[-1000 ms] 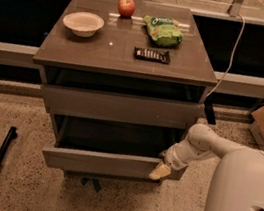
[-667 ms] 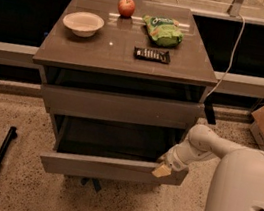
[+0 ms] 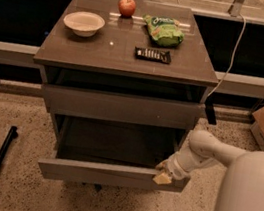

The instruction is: Open middle drawer

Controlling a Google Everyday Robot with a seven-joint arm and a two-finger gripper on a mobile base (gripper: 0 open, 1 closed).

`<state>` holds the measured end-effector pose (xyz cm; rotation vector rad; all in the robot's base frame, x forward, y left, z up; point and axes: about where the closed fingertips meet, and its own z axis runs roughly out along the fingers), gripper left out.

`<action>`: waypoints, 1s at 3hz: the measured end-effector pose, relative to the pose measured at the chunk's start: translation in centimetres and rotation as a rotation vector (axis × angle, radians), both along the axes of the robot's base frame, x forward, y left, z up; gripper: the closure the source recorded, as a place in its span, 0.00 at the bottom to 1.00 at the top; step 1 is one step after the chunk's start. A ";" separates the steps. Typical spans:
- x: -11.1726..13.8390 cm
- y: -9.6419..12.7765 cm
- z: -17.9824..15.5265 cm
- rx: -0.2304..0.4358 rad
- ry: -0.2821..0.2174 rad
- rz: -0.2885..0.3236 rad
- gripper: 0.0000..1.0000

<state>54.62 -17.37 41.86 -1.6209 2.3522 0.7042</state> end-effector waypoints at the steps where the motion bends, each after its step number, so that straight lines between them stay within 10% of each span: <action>1: -0.6 -0.2 0.2 0.000 0.011 -0.002 0.62; 3: -4.1 -1.0 0.3 0.002 0.054 -0.032 0.16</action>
Offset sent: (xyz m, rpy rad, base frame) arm -0.2111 -0.0505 0.0164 0.0099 0.2489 -0.1745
